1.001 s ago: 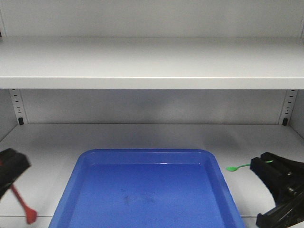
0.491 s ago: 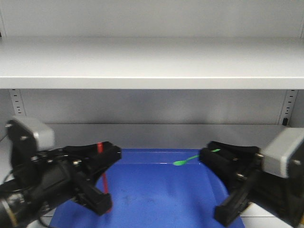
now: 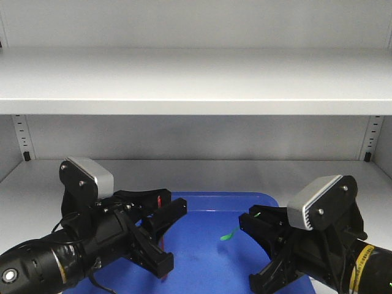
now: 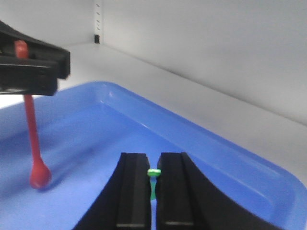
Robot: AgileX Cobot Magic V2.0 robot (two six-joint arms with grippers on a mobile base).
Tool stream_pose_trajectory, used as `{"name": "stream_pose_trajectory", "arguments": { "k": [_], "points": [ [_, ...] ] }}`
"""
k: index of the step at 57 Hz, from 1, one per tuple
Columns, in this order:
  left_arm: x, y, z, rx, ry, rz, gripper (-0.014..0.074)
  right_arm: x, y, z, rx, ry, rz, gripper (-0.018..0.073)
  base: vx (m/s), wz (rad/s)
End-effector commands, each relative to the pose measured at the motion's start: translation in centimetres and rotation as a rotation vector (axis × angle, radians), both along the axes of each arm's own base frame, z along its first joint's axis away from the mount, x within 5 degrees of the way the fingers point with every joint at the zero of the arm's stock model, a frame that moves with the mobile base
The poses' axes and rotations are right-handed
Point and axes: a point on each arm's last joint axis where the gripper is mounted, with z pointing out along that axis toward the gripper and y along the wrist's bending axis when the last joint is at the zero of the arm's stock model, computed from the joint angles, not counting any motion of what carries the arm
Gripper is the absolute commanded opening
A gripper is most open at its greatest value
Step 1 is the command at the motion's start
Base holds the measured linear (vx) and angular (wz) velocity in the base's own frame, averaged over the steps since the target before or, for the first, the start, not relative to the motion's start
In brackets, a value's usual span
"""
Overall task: Sort red and green spoons into left cabinet
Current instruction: 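Extend both grippers over the blue tray, then open both grippers to drop the spoons into the tray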
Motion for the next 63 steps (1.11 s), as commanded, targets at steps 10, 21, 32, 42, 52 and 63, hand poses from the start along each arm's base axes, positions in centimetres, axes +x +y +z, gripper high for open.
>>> {"name": "stream_pose_trajectory", "arguments": {
  "k": [10, 21, 32, 42, 52, 63],
  "points": [
    [-0.41, -0.02, 2.78, -0.087, -0.106, -0.021, 0.0605, -0.09, 0.09, 1.98, 0.056, -0.057, 0.005, 0.0387, 0.0, 0.0],
    [-0.41, -0.02, 2.77, -0.087, -0.105, -0.02, 0.0586, -0.09, 0.09, 1.99, 0.056, -0.058, 0.006, 0.0604, 0.0, 0.0],
    [-0.41, -0.02, 2.77, -0.087, -0.105, -0.02, 0.0586, -0.11, 0.08, 1.92, 0.054, -0.056, 0.006, 0.0634, 0.0, 0.0],
    [-0.41, -0.02, 2.77, -0.087, -0.105, -0.02, 0.0586, -0.11, 0.08, 1.92, 0.055, -0.055, 0.006, 0.0583, 0.0, 0.0],
    [-0.41, -0.02, 2.77, -0.087, -0.105, -0.02, 0.0586, -0.11, 0.09, 1.93, 0.056, -0.056, 0.007, 0.0522, 0.0, 0.0],
    [-0.41, -0.02, 2.77, -0.087, -0.105, -0.02, 0.0586, -0.11, 0.08, 1.92, 0.055, -0.055, 0.006, 0.0464, 0.0, 0.0]
  ]
}}
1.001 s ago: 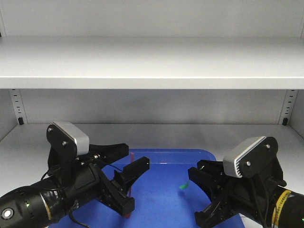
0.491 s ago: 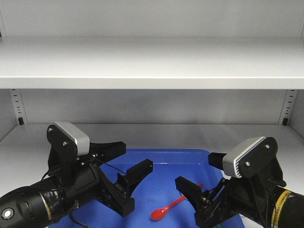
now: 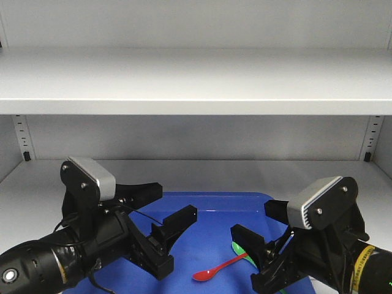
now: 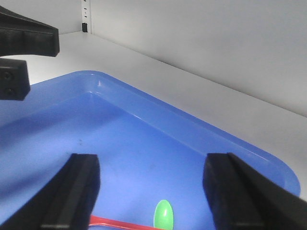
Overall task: Sort red and green spoons into left cabinet
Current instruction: 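Open both grippers to drop the spoons into the tray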
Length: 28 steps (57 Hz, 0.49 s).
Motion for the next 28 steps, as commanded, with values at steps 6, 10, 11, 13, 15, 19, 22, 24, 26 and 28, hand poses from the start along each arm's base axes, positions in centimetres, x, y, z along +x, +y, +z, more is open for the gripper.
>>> {"name": "stream_pose_trajectory", "arguments": {
  "k": [6, 10, 11, 13, 15, 19, 22, 24, 26, 28],
  "points": [
    [-0.5, 0.0, 2.7, -0.099, -0.084, -0.025, 0.0586, -0.2, 0.3, 2.1, 0.066, -0.071, 0.028, 0.044, 0.0, 0.0],
    [-0.6, 0.1, 2.2, -0.097, -0.074, -0.027, 0.0586, -0.2, 0.3, 2.1, 0.066, -0.071, 0.028, 0.0425, 0.0, 0.0],
    [-0.6, 0.1, 2.1, -0.097, -0.071, -0.026, 0.0586, -0.2, 0.3, 2.1, 0.066, -0.071, 0.028, 0.0422, 0.0, 0.0],
    [-0.8, 0.2, 1.9, -0.102, -0.064, -0.024, 0.0584, -0.2, 0.3, 2.1, 0.066, -0.071, 0.028, 0.0417, 0.0, 0.0],
    [-1.0, 0.4, 1.9, -0.108, -0.061, -0.022, 0.0575, -0.2, 0.3, 2.1, 0.066, -0.071, 0.028, 0.041, 0.0, 0.0],
    [-1.7, 1.0, 2.2, -0.126, -0.054, -0.004, 0.0547, -0.2, 0.3, 2.1, 0.066, -0.071, 0.028, 0.04, 0.0, 0.0],
    [-2.5, 1.7, 2.5, -0.139, -0.041, 0.021, 0.0507, -0.2, 0.3, 2.1, 0.066, -0.071, 0.028, 0.0393, 0.0, 0.0],
    [-3.0, 2.1, 2.7, -0.142, -0.033, 0.038, 0.0475, -0.2, 0.3, 2.1, 0.066, -0.071, 0.028, 0.0389, 0.0, 0.0],
    [-3.4, 2.6, 2.7, -0.136, -0.028, 0.055, 0.044, -0.2, 0.3, 2.1, 0.066, -0.071, 0.028, 0.0385, 0.0, 0.0],
    [-4.0, 3.2, 2.8, -0.12, -0.028, 0.082, 0.0391, -0.2, 0.3, 2.1, 0.066, -0.071, 0.028, 0.0382, 0.0, 0.0]
  ]
}}
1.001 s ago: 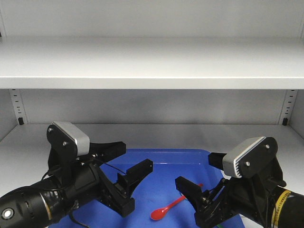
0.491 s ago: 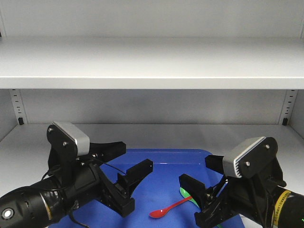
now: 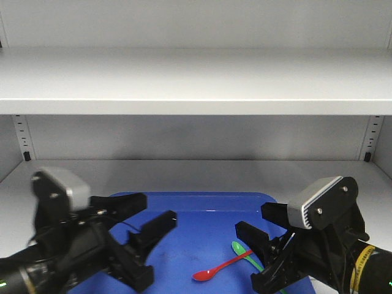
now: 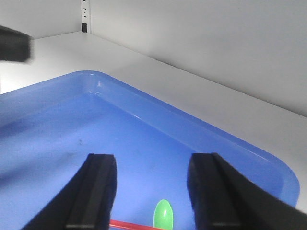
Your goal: Sort red and green spoons into left cabinet
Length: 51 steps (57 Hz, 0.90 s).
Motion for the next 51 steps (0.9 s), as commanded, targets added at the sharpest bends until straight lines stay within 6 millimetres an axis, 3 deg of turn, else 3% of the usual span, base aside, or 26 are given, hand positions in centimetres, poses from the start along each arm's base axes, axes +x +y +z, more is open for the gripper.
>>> {"name": "stream_pose_trajectory", "arguments": {
  "k": [1, 14, 21, 33, 51],
  "points": [
    [-1.7, 1.3, 2.7, -0.078, -0.071, 0.036, 0.0373, -0.2, 0.3, 2.1, 0.065, -0.072, 0.03, 0.038, 0.0, 0.0],
    [-3.8, 4.2, 3.4, 0.132, -0.07, 0.169, -0.0007, -0.2, 0.3, 2.1, 0.065, -0.072, 0.03, 0.0368, 0.0, 0.0],
    [-4.8, 6.2, 3.5, 0.279, -0.053, 0.239, -0.0008, -0.2, 0.3, 2.1, 0.065, -0.072, 0.03, 0.0368, 0.0, 0.0],
    [-6.8, 9.7, 4.1, 0.252, -0.082, 0.373, -0.0008, -0.2, 0.3, 2.1, 0.063, -0.07, 0.027, 0.0368, 0.0, 0.0],
    [-13.1, 14.3, -1.8, -0.048, -0.2, 0.571, -0.0008, -0.2, 0.2, 2.1, 0.062, -0.071, 0.027, 0.0368, 0.0, 0.0]
  ]
}}
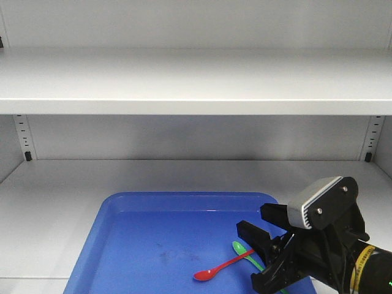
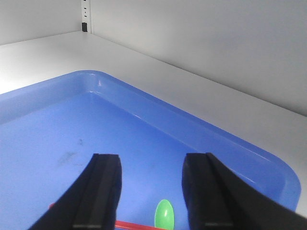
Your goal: Sort red and green spoons into left cabinet
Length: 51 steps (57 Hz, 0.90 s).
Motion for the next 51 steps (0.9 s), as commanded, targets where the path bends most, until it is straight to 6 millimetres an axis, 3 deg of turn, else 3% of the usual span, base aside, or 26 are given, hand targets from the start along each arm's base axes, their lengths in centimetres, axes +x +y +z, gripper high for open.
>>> {"name": "stream_pose_trajectory", "arguments": {
  "k": [1, 12, 29, 51],
  "points": [
    [-1.6, 0.7, 0.5, -0.117, -0.143, 0.033, -0.0008, -0.2, 0.3, 2.1, 0.063, -0.072, 0.029, 0.0368, 0.0, 0.0],
    [-3.7, 2.2, -2.1, -0.221, -0.176, 0.162, -0.0008, -0.2, 0.3, 2.1, 0.063, -0.072, 0.029, 0.0368, 0.0, 0.0],
    [-5.1, 2.4, -6.0, -0.22, -0.189, 0.186, -0.0008, -0.2, 0.3, 2.1, 0.063, -0.072, 0.029, 0.0368, 0.0, 0.0],
    [-5.8, 2.5, -5.9, -0.224, -0.226, 0.185, -0.0007, -0.2, 0.3, 2.1, 0.066, -0.074, 0.034, 0.0368, 0.0, 0.0]
  ]
}}
